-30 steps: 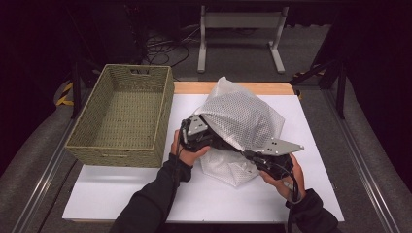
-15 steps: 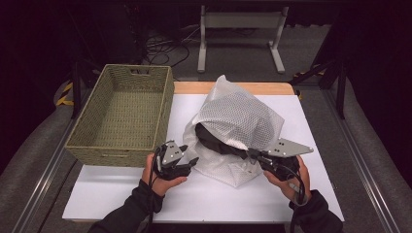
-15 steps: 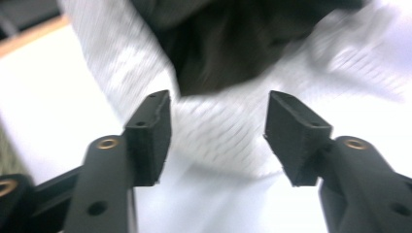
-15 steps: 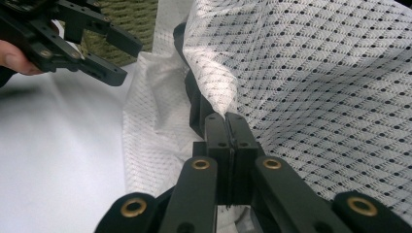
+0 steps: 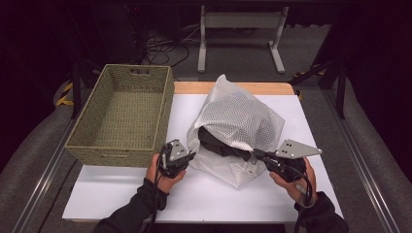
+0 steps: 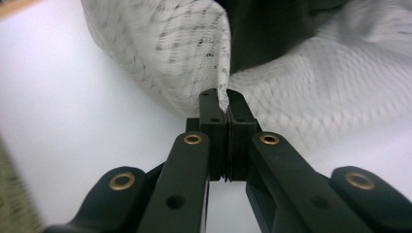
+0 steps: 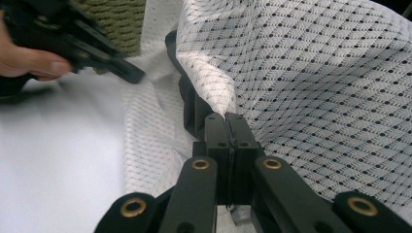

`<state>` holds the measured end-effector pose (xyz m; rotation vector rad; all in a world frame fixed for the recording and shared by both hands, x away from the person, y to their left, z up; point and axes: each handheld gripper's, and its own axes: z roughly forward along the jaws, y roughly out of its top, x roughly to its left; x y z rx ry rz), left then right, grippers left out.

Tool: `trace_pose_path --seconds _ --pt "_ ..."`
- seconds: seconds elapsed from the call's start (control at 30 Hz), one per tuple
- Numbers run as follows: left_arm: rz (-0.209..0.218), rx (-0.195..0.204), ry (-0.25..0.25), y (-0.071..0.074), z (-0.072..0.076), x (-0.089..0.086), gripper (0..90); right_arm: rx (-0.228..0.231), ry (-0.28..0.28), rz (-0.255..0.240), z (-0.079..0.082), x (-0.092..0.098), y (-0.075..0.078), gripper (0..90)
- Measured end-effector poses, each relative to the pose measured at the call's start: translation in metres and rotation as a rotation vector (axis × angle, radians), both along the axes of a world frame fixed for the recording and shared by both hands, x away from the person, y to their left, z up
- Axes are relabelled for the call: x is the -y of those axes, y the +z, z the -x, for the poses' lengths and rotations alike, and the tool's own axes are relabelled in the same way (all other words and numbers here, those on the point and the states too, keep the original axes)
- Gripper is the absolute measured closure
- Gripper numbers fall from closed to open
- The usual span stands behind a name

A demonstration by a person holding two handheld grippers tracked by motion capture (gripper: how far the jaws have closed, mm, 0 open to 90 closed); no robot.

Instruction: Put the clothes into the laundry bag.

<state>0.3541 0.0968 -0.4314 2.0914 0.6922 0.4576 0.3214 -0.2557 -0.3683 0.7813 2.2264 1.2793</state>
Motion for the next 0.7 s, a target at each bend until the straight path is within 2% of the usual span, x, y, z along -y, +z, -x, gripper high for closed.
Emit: trace_pose_path --seconds 0.03,0.07,0.1,0.13,0.17,0.23,0.4,0.47,0.53,0.57,0.63,0.67,0.7 --pt "0.002 0.008 -0.015 0.004 0.009 -0.006 88.2 0.000 0.000 -0.002 0.000 0.000 0.000 89.6" --pt "0.002 0.008 -0.015 0.004 0.009 -0.006 88.3 0.000 0.000 -0.002 0.000 0.000 0.000 89.6" --pt "0.011 0.009 -0.026 0.006 0.016 -0.012 88.3 -0.004 0.005 -0.007 0.000 0.000 0.000 89.6" --pt "0.020 -0.007 -0.028 0.005 0.032 -0.024 88.3 -0.004 0.010 -0.010 0.001 -0.001 0.000 89.6" --pt "0.020 -0.007 -0.028 0.005 0.032 -0.024 88.1 -0.004 0.010 -0.010 0.001 -0.001 0.000 89.6" --pt "0.030 -0.049 -0.026 -0.002 0.042 -0.031 88.1 0.000 0.034 -0.004 0.005 -0.007 0.000 89.6" --pt "-0.032 -0.080 -0.044 -0.016 0.064 -0.039 86.0 -0.003 0.104 0.017 0.019 -0.022 -0.002 89.5" --pt "-0.040 -0.071 -0.049 -0.016 0.069 -0.041 78.5 -0.009 0.125 0.027 0.023 -0.027 -0.005 89.5" --pt "-0.039 -0.041 -0.039 -0.012 0.072 -0.044 68.8 -0.009 0.139 0.046 0.026 -0.032 -0.008 89.5" --pt "-0.031 -0.018 -0.026 -0.009 0.072 -0.046 66.5 -0.009 0.145 0.053 0.026 -0.034 -0.009 89.5" --pt "-0.045 0.014 0.000 -0.005 0.070 -0.047 55.1 -0.010 0.149 0.063 0.026 -0.036 -0.011 89.5" --pt "-0.042 0.024 0.008 -0.002 0.068 -0.047 50.6 -0.013 0.150 0.060 0.026 -0.035 -0.011 89.5" --pt "-0.023 0.033 0.006 0.001 0.066 -0.048 50.1 -0.013 0.150 0.056 0.026 -0.035 -0.010 89.5"
